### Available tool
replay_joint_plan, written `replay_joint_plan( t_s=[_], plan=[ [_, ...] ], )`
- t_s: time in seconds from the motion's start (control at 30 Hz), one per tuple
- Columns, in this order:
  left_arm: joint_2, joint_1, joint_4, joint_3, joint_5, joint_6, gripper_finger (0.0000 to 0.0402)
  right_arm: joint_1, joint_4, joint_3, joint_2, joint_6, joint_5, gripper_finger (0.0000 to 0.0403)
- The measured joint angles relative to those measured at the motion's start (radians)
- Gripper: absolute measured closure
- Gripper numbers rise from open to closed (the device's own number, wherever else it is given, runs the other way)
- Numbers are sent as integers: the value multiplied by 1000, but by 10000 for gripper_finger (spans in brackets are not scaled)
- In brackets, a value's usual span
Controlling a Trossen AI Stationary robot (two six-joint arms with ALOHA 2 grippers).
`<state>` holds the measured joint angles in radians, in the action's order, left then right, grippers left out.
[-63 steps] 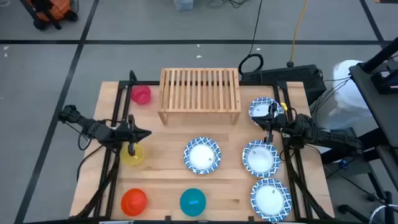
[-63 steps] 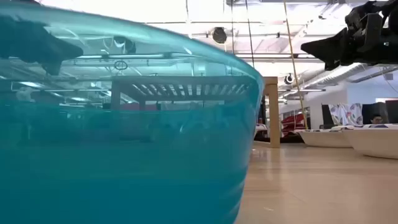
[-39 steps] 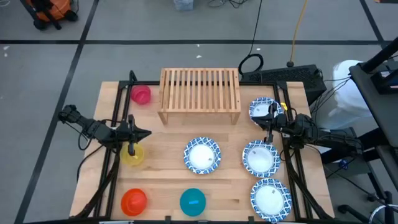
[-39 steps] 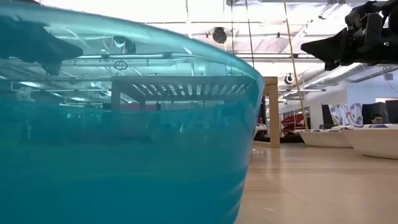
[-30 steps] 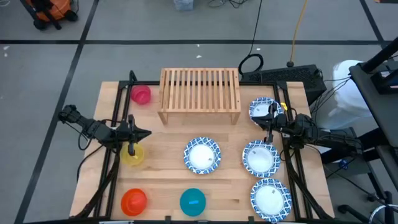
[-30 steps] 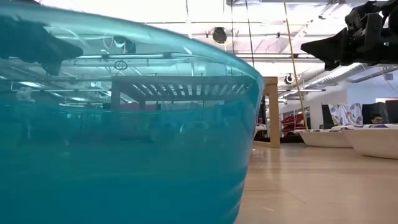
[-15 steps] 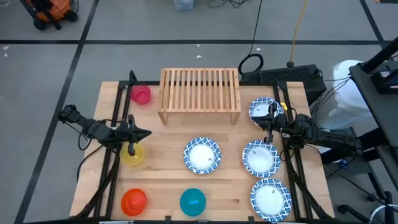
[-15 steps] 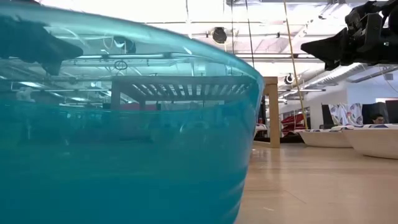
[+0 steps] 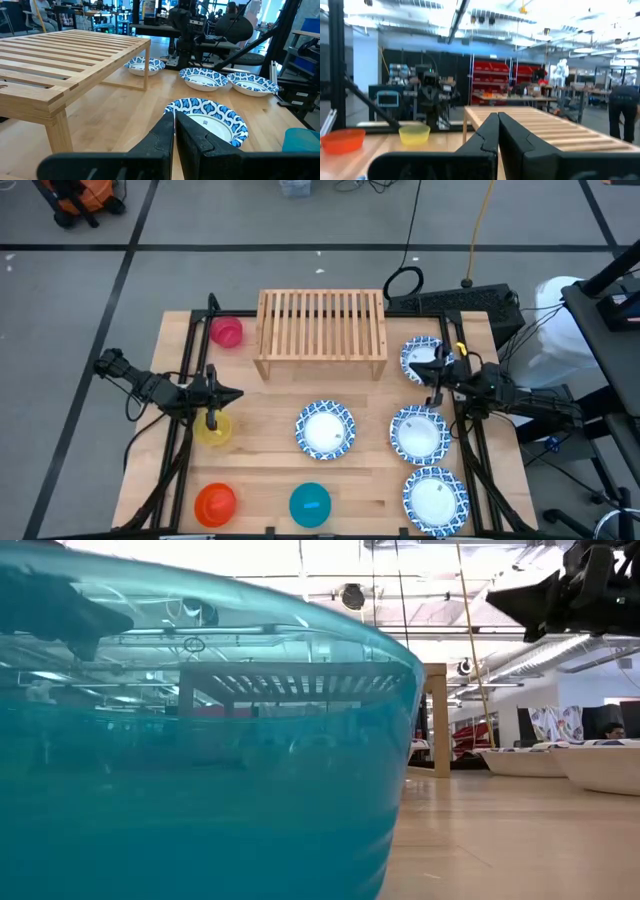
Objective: Place and stack bowls onto a shelf
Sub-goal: Put the white bowl on the shelf
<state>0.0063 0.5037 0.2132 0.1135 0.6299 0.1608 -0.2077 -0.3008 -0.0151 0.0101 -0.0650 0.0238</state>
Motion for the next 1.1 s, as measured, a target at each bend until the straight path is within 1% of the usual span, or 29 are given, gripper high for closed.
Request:
replay_joint_plan(
  t_s=[0.1, 0.33, 0.43, 0.57, 0.67, 0.73, 0.83, 0.93, 1.03, 1.1],
  plan=[
    [0, 0, 0, 0, 0, 0, 378, 0, -34, 0, 0, 0, 0, 403],
    [0, 0, 0, 0, 0, 0, 378, 0, -30, 0, 0, -3, 4, 403],
    [0, 0, 0, 0, 0, 0, 378, -2, -6, 0, 0, -8, 32, 403],
    [0, 0, 0, 0, 0, 0, 378, -2, 15, 0, 1, -11, 35, 403],
    [0, 0, 0, 0, 0, 0, 378, -2, 47, -3, 1, 4, 81, 403],
    [0, 0, 0, 0, 0, 0, 378, -2, 133, -27, 1, 13, 125, 403],
    [0, 0, 0, 0, 0, 0, 378, -2, 338, -86, 15, -2, 163, 403],
    [0, 0, 0, 0, 0, 0, 378, -2, 477, -169, 40, 5, 164, 403],
    [0, 0, -1, 0, 0, 0, 378, -2, 567, -243, 86, 31, 163, 403],
    [0, 0, -1, 0, 0, 0, 378, -2, 572, -293, 126, 38, 165, 403]
  ],
)
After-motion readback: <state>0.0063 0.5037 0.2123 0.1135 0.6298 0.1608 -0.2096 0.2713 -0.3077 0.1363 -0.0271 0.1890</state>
